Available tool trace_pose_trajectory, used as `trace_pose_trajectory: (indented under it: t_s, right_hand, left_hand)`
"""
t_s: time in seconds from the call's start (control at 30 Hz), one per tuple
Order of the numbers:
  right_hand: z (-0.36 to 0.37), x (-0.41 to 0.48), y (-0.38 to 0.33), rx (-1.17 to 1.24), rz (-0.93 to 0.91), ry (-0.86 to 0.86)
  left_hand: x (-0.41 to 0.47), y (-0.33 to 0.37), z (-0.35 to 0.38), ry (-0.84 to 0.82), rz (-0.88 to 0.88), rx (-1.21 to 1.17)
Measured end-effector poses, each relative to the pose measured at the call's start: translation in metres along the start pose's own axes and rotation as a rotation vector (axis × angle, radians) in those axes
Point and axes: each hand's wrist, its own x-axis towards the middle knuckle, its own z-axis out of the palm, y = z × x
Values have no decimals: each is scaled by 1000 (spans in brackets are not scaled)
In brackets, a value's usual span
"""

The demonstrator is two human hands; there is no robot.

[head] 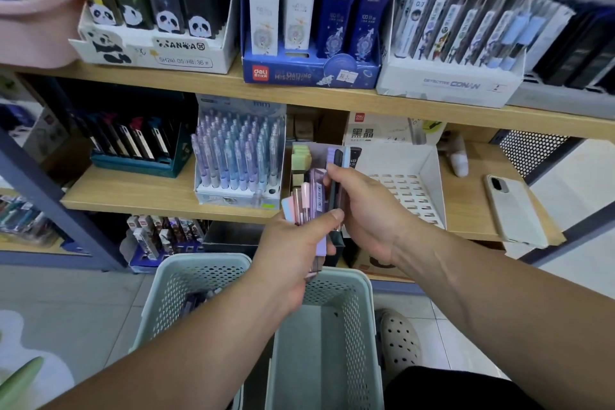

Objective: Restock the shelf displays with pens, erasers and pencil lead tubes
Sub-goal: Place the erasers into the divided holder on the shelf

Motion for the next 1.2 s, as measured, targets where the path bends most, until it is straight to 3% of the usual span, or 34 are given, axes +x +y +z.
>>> trace_pose_trajectory:
  t_s: [0.17, 0.37, 0.5, 0.6, 0.77, 0.9, 0.97, 1.1, 1.2]
  right_hand:
    - [-10, 10, -3, -93, 5, -37]
    - [-33, 23, -13, -105, 61, 57]
    - [-49, 27, -18, -132, 58, -25]
    - [-54, 28, -20, -235, -58, -36]
    - [-51, 34, -22, -577, -317, 142]
    - [-48, 43, -20, -715, -361, 96]
    - [-49, 48, -17, -871, -500, 81]
    - [-45, 53, -14, -1091, -739, 149]
    - [-40, 62, -16, -1266, -792, 229]
  left_hand:
    - [8, 1, -5, 35, -3, -19]
    - [19, -2, -17, 129, 4, 33]
    - [28, -3, -28, 200, 58, 65]
    - [33, -3, -35, 235, 91, 96]
    - [41, -8, -47, 268, 133, 153]
    - [43, -13, -52, 256, 156, 173]
    - [45, -14, -53, 252, 158, 180]
    - [52, -16, -57, 266, 159, 193]
    - [54, -17, -57, 258, 154, 192]
